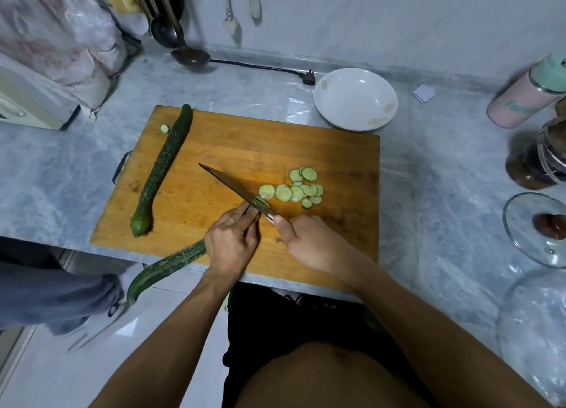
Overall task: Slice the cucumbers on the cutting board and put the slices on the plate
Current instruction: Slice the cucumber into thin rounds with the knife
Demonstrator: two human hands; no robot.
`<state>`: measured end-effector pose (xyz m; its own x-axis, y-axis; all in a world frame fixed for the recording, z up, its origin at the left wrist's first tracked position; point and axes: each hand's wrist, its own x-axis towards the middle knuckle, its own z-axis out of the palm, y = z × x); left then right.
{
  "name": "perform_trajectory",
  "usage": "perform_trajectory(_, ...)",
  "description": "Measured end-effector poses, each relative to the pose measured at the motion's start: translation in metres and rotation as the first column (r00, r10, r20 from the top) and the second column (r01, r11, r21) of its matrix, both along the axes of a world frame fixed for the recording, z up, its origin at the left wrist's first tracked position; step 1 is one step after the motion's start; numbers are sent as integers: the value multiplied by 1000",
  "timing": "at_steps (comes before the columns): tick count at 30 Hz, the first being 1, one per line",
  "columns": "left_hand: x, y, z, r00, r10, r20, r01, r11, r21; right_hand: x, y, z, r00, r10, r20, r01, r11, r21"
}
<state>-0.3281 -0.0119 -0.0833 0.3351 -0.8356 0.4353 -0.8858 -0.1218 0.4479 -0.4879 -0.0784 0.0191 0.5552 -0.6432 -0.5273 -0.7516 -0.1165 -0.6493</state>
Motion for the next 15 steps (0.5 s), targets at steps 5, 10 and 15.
perform_trajectory(5, 0, 0, -2, 1000, 4, -24, -4, 1000, 4, 0, 1, -7, 1000, -5, 3, 5, 1000, 7)
perform_trajectory(10, 0, 0, -2, 998, -7, -62, 7, 1000, -8, -7, -7, 3, 999, -19, 34, 19, 1000, 0)
perform_trajectory(15, 1, 0, -3, 998, -21, -63, 21, 1000, -3, -22, 3, 11, 995, -54, 83, 52, 998, 22)
